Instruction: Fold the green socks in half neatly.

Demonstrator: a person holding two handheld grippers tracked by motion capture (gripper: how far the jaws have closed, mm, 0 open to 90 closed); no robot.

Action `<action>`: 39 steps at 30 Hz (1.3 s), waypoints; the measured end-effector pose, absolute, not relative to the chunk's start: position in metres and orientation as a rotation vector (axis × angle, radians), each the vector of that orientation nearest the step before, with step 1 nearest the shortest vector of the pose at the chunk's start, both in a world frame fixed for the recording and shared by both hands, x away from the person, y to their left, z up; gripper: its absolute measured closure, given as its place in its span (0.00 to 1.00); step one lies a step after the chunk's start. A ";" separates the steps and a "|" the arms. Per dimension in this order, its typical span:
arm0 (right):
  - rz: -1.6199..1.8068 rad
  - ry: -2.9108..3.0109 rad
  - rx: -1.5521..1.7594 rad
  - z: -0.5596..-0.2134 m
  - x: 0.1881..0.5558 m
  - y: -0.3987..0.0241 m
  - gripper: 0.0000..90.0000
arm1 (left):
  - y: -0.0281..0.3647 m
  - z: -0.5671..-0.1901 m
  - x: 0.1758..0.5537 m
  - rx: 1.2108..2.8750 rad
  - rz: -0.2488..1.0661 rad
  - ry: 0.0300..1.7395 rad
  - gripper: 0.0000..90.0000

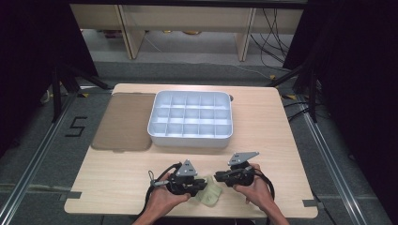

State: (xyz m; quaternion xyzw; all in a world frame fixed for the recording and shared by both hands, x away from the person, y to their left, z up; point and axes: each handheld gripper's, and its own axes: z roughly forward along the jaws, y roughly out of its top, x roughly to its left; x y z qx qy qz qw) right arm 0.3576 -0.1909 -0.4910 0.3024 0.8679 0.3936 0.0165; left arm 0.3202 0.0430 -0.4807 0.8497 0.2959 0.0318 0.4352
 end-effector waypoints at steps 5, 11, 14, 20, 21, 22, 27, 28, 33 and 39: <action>1.238 2.684 0.961 -0.488 0.356 -0.197 0.89 | 0.031 -0.485 0.320 2.117 0.059 0.726 0.90; 1.232 2.671 0.945 -0.488 0.357 -0.200 0.88 | 0.023 -0.490 0.322 2.126 0.038 0.708 0.87; 1.241 2.649 0.998 -0.486 0.355 -0.205 0.87 | 0.020 -0.492 0.322 2.110 -0.028 0.716 0.74; 1.245 2.648 1.036 -0.483 0.354 -0.212 0.87 | 0.030 -0.477 0.325 2.052 -0.005 0.711 0.51; 1.246 2.630 1.006 -0.483 0.355 -0.214 0.86 | 0.039 -0.468 0.328 2.012 -0.007 0.715 0.49; 1.248 2.631 1.001 -0.482 0.355 -0.214 0.86 | 0.045 -0.465 0.329 2.002 -0.004 0.713 0.49; 1.261 2.623 0.982 -0.479 0.353 -0.213 0.86 | 0.067 -0.463 0.330 1.991 0.045 0.714 0.74; 1.268 2.618 0.965 -0.478 0.351 -0.212 0.85 | 0.071 -0.466 0.330 1.989 0.043 0.721 0.78; 1.256 2.632 0.956 -0.476 0.347 -0.208 0.85 | 0.077 -0.489 0.328 2.074 0.051 0.710 0.87; 1.249 2.650 0.936 -0.477 0.346 -0.205 0.84 | 0.065 -0.512 0.324 2.161 0.017 0.723 0.91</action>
